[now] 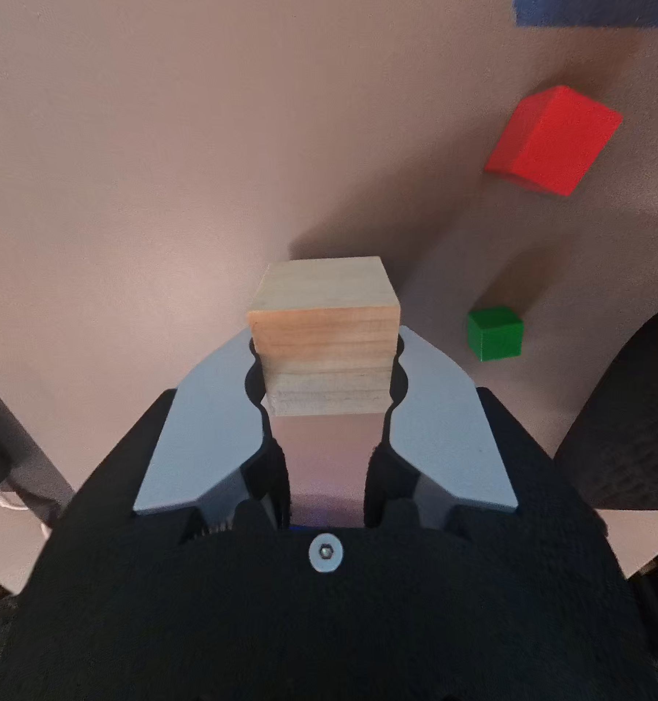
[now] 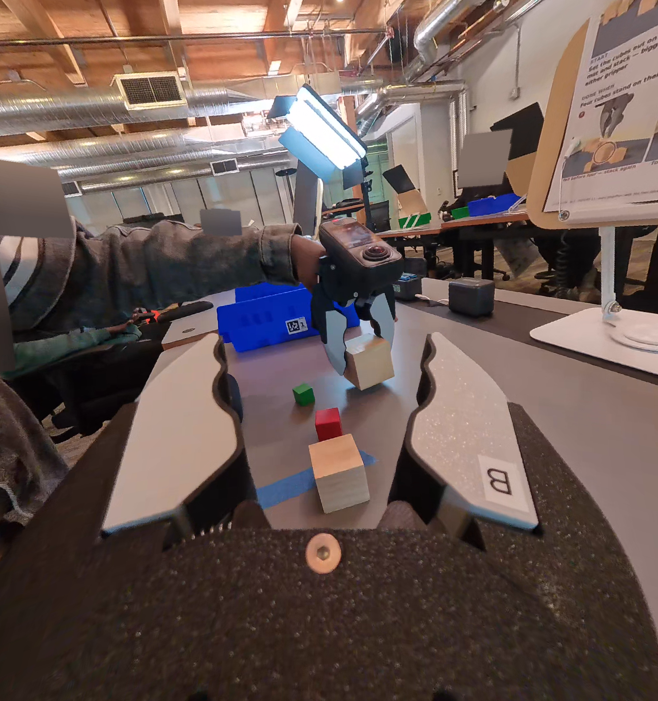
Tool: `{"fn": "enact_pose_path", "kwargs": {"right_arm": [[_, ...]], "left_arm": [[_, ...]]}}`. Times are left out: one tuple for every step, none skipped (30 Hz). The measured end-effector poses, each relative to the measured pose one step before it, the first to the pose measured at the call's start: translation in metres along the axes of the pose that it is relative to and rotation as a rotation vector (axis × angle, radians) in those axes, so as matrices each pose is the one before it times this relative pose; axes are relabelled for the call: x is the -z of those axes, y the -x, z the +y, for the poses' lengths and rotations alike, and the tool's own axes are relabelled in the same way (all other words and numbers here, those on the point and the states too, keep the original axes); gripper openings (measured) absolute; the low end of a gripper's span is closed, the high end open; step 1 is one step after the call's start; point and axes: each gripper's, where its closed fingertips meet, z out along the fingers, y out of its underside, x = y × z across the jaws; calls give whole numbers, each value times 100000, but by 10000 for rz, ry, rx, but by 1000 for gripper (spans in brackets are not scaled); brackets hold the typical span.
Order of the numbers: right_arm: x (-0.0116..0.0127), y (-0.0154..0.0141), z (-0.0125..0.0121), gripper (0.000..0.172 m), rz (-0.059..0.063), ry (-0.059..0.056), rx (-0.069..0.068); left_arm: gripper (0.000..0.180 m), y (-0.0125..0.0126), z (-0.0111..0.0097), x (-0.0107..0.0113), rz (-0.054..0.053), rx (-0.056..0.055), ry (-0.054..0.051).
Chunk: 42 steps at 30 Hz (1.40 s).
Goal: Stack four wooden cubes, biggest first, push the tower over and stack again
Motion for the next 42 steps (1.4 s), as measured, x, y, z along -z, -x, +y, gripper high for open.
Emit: {"fn": "enact_pose_path", "kwargs": {"right_arm": [[0, 1, 2, 97, -10, -5, -68], [-19, 14, 47, 97, -20, 30, -45], [-4, 11, 33, 97, -11, 23, -7], [-8, -14, 13, 97, 8, 8, 4], [2, -6, 11, 97, 5, 1, -3], [8, 6, -9, 97, -10, -10, -11], [13, -17, -12, 97, 1, -16, -31], [6, -49, 24, 97, 12, -2, -43], [-8, -37, 36, 97, 9, 11, -42], [-25, -4, 51, 97, -13, 16, -21], [-31, 30, 64, 97, -20, 32, 7], [-45, 28, 124, 98, -5, 73, 42], [-64, 58, 174, 100, -12, 121, 85], [-90, 94, 222, 103, -24, 156, 106], [-127, 73, 261, 107, -2, 169, 95], [-136, 99, 299, 108, -23, 184, 100], [-149, 181, 303, 109, -67, 187, 105], [-151, 284, 264, 109, -122, 173, 121], [-155, 284, 259, 110, -125, 173, 141], [-142, 299, 303, 110, -121, 208, 177], [-155, 333, 389, 111, -136, 269, 229], [-161, 444, 483, 113, -199, 333, 288], [-169, 444, 560, 119, -177, 379, 355], [-184, 296, 651, 124, -72, 401, 445], [-176, 119, 709, 130, 42, 414, 490], [-144, 28, 645, 135, 85, 371, 416], [-103, 42, 469, 137, 26, 245, 271], [-72, 86, 131, 138, -44, 37, 62], [5, 39, -176, 138, -58, -147, -101], [64, -53, -257, 138, -11, -194, -135], [125, -152, -178, 138, 63, -138, -82], [136, -220, -142, 137, 122, -91, -3], [128, -169, -126, 136, 112, -86, 43], [95, -117, -153, 136, 71, -95, 33], [62, -46, -140, 135, 31, -97, 5], [29, -19, -81, 134, 8, -63, -18], [-2, -21, -6, 134, 6, -7, -20], [-12, -1, 28, 134, 10, 25, -1], [-14, 8, 48, 134, 6, 26, 15], [-24, 37, 18, 134, -10, 20, 10], [-29, 48, -15, 134, -12, 2, 7], [-23, 8, -28, 134, 9, -10, 8]], "left_arm": [[64, -30, -9, 4, 96, 48, -49], [64, 2, 48, 3, 59, 21, -10], [64, 15, 61, -13, 44, 22, 10], [65, 25, 64, -50, 26, 8, 28], [65, 47, 76, -70, -25, -18, 41], [65, 8, 118, -48, -8, -57, 72], [65, -50, 107, -77, 30, -64, 60], [65, -32, 77, -115, 18, -24, 35], [65, 39, 59, -160, -18, 24, 28], [63, 49, 107, -186, -21, 29, 63], [62, -46, 83, -126, 31, -3, 35], [63, 48, 17, -53, -32, 13, -17], [64, 36, -15, 24, -27, 48, -49], [69, -51, 7, 74, 22, 28, -62], [76, -33, 41, 145, -7, 31, -47], [88, 43, 118, 221, -75, 56, 2], [103, 185, 71, 346, -194, 100, -7], [117, 185, -224, 498, -253, 107, -182], [129, -173, -823, 641, -116, 28, -526], [132, -618, -1449, 727, 16, -28, -889], [133, -989, -1858, 664, 129, -90, -1068], [132, -1243, -1930, 446, 182, -166, -1016], [132, -1282, -1696, 154, 162, -209, -801], [132, -1209, -1357, -113, 121, -247, -556], [132, -1076, -1117, -365, 75, -215, -406], [130, -952, -832, -558, 58, -158, -210], [125, -667, -601, -654, -47, -109, -50], [121, -408, -454, -716, -143, -93, 45], [117, -329, -282, -713, -116, -108, 118], [114, -302, -245, -672, -29, -121, 101], [110, -145, -161, -631, -31, -78, 115], [106, -51, -55, -590, -7, -44, 168], [101, -17, -4, -539, 28, -12, 189], [94, -71, -39, -482, 85, 12, 173], [88, -89, -177, -437, 92, 48, 84], [81, -82, -134, -382, 88, 19, 129], [71, -159, -61, -298, 153, -22, 180], [66, -107, -78, -268, 130, -17, 159], [63, 19, -20, -245, 44, -24, 170], [61, 119, 96, -264, -31, -82, 225], [61, -10, 198, -329, 34, -181, 262], [61, 8, 209, -392, -4, -189, 248]]}}
